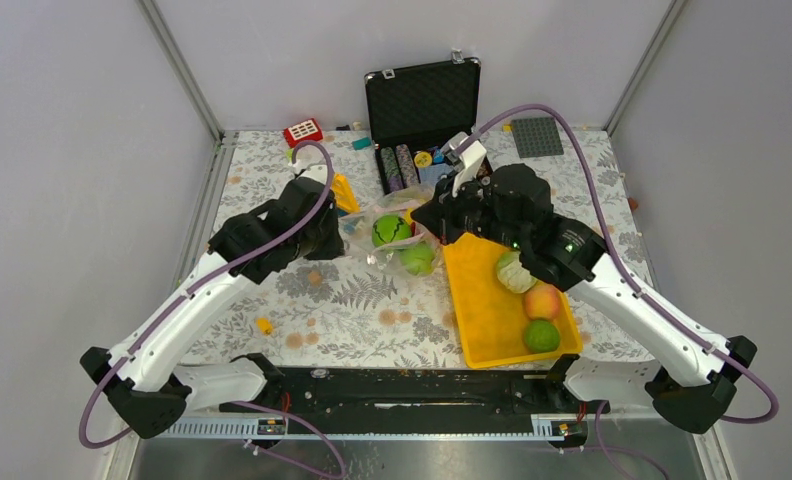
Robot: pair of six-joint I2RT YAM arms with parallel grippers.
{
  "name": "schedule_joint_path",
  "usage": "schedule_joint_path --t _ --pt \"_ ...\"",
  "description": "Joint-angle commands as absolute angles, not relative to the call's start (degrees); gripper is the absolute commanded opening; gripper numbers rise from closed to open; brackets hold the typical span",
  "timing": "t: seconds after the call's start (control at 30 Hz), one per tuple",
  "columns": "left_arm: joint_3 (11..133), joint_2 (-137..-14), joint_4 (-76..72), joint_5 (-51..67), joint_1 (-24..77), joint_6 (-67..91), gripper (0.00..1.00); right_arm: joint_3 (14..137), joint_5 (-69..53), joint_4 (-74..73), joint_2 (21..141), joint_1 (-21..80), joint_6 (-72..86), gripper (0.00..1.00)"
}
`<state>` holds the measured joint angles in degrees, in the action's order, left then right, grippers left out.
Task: Place the food in the zip-top bag and seal the zipper
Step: Adjust the zipper food storage bag at the center of the board.
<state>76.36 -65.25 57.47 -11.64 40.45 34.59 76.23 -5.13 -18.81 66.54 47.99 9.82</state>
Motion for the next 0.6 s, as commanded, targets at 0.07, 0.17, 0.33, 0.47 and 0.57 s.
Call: schedule_joint_path --t 0.07,0.17,0.33,0.47,0.57 --pt "78.18 -64.49 68.32 -22.18 39.73 35.94 0.02 78.8 -8.19 -19.35 67.47 47.64 8.38 0.0" --pt "76.34 -64.23 63.21 -16.02 39.66 34.11 0.01 77.56 -9.12 -19.0 68.25 47.64 9.58 0.0" --pt "70.93 -63.3 49.83 -5.57 39.69 32.39 0.01 73.07 -7.11 -19.17 70.27 47.61 12.43 0.06" --pt "69.69 -64.95 45.21 -3.0 39.68 31.3 0.0 70.12 -6.08 -19.91 72.31 46.05 15.36 0.16" --pt "70.63 -66.74 44.86 -2.85 39.68 31.5 0.0 68.89 -5.77 -19.92 72.75 44.12 17.6 0.5"
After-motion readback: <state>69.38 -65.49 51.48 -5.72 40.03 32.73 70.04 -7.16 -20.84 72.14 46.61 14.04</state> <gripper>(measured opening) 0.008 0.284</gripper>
